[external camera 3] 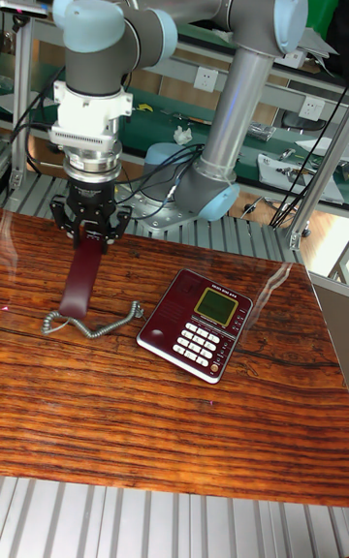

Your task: Place the handset of the telephone on the corresponding phone cradle

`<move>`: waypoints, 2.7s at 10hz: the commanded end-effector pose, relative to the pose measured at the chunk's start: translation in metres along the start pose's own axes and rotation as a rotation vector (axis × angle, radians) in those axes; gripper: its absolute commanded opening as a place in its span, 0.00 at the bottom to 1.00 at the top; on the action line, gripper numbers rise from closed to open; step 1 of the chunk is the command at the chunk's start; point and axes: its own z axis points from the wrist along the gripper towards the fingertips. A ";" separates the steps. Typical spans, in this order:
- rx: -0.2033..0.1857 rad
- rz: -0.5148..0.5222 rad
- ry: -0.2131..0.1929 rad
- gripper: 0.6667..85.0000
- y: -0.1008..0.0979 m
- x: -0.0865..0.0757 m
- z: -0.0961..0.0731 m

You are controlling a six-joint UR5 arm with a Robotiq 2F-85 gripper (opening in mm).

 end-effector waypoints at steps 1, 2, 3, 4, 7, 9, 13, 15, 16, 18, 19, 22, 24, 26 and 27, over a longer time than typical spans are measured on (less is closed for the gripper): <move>0.076 0.013 0.035 0.34 -0.020 0.009 -0.002; 0.067 0.061 0.034 0.34 -0.009 0.008 -0.002; 0.067 0.115 0.052 0.32 0.019 0.007 -0.005; 0.048 0.178 0.088 0.30 0.048 0.011 -0.014; -0.007 0.268 0.109 0.30 0.106 0.006 -0.022; -0.041 0.294 0.067 0.30 0.129 0.001 -0.007; -0.028 0.374 -0.028 0.30 0.165 -0.002 0.021; -0.030 0.392 -0.037 0.31 0.173 -0.001 0.019; -0.036 0.389 -0.058 0.31 0.176 -0.003 0.021; -0.050 0.392 -0.081 0.31 0.181 -0.005 0.026; -0.040 0.395 -0.073 0.31 0.181 0.002 0.030; -0.021 0.393 -0.087 0.30 0.182 0.011 0.046; -0.007 0.378 -0.065 0.30 0.175 0.007 0.041; -0.030 0.363 -0.032 0.30 0.176 0.002 0.029; -0.026 0.359 -0.036 0.30 0.175 0.002 0.029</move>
